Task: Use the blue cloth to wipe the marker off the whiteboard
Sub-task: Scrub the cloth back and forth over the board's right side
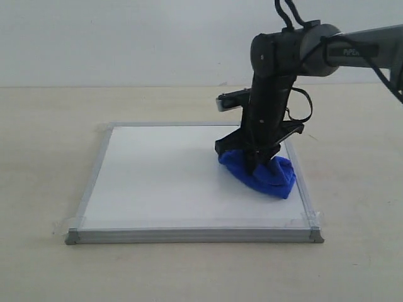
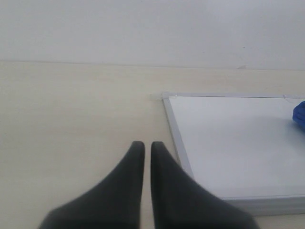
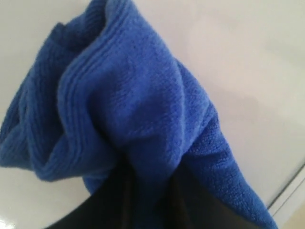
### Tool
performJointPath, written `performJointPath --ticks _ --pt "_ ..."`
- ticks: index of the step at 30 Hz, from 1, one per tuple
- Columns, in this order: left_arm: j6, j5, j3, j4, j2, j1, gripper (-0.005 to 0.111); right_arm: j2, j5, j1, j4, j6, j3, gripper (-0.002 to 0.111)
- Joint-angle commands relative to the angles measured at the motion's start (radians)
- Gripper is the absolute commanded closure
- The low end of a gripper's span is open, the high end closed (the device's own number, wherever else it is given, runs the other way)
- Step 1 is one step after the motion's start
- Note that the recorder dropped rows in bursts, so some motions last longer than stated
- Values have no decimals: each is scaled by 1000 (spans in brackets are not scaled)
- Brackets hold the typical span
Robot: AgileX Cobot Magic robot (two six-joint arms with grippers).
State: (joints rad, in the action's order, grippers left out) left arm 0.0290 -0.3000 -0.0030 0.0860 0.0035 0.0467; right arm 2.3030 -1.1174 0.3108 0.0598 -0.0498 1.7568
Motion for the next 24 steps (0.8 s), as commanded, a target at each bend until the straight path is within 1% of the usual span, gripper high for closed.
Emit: performJointPath --ticks 1,3,5,8,11,13,16,17,20,24 --pt "2 7 3 -1 -3 -3 102 59 34 125 27 -128 -44 108" --pt "2 7 3 -1 -3 -3 102 59 55 185 24 -150 -44 108" --pt "2 7 3 -1 -3 -3 102 59 79 224 4 -150 -44 108" --pt "2 7 3 -1 -3 -3 102 59 89 234 -60 -130 -44 108" --pt "2 7 3 -1 -3 -3 102 59 43 188 -181 -33 -44 108" --pt "2 7 3 -1 -3 -3 102 57 -19 129 -231 -10 -44 108" --pt "2 7 3 -1 -3 -3 102 43 -62 35 -214 10 -44 108" --pt "2 7 3 -1 -3 -3 102 35 -58 18 -200 19 -46 108" --pt "2 7 3 -1 -3 -3 102 -5 -25 -14 -133 28 -51 108" --pt "2 7 3 -1 -3 -3 102 -76 19 -22 -88 136 -51 108"
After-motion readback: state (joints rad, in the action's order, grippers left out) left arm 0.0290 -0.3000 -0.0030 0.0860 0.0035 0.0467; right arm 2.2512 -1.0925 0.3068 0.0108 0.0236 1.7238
